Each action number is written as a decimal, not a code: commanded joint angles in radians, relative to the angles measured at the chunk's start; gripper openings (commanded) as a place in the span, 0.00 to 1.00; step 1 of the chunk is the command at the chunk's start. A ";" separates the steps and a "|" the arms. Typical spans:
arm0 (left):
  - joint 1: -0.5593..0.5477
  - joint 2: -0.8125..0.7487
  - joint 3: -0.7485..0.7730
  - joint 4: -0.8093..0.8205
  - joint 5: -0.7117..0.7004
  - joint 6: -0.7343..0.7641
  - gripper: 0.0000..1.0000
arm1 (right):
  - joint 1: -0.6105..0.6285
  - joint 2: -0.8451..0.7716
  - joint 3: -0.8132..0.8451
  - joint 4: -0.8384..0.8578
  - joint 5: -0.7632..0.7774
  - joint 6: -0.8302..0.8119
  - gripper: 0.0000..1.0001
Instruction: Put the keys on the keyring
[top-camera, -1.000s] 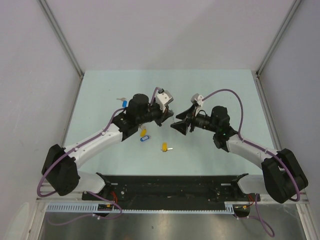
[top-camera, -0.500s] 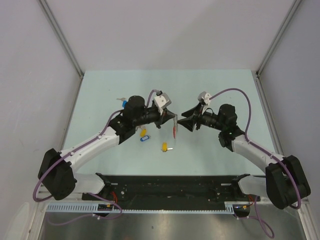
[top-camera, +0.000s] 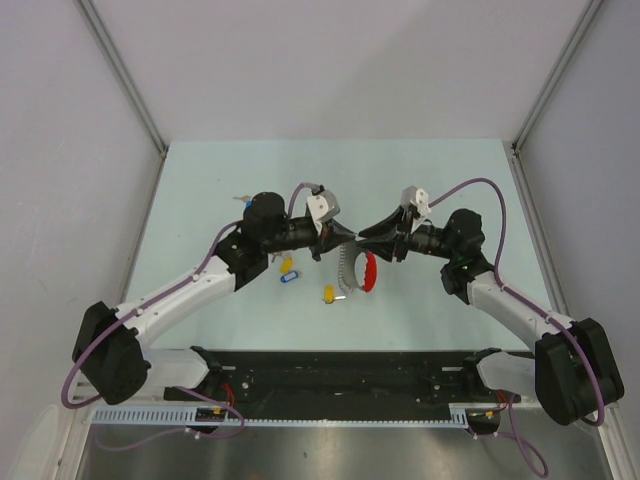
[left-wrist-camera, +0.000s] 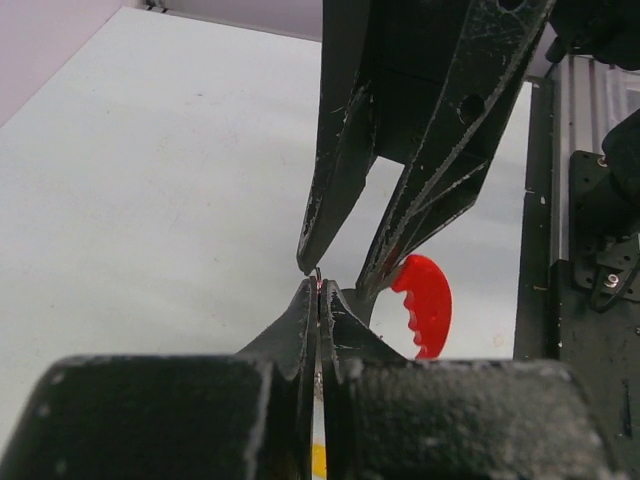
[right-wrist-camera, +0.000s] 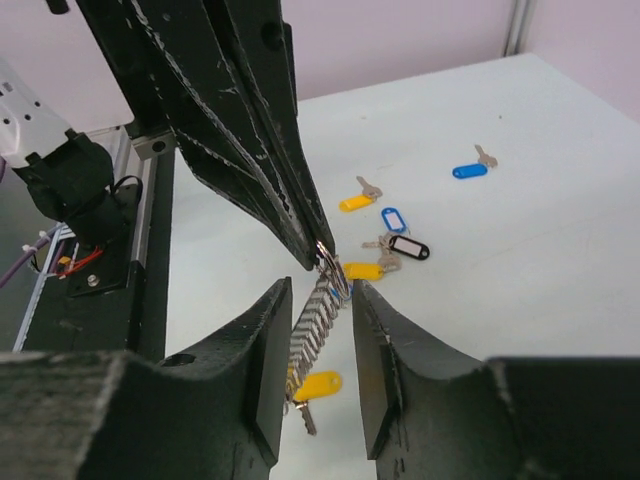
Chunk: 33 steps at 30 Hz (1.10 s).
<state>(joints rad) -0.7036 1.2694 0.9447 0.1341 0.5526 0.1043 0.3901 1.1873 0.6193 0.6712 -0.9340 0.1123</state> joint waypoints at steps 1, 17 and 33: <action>0.007 -0.048 -0.003 0.075 0.069 -0.006 0.00 | -0.003 0.006 0.005 0.134 -0.068 0.018 0.34; 0.007 -0.067 -0.011 0.094 0.130 -0.020 0.00 | -0.003 0.029 0.011 0.198 -0.118 0.070 0.22; 0.007 -0.070 0.040 -0.033 0.071 0.055 0.19 | -0.005 -0.017 0.057 -0.028 -0.100 -0.031 0.00</action>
<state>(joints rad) -0.7036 1.2350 0.9356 0.1532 0.6559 0.1059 0.3901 1.2079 0.6197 0.7750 -1.0496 0.1627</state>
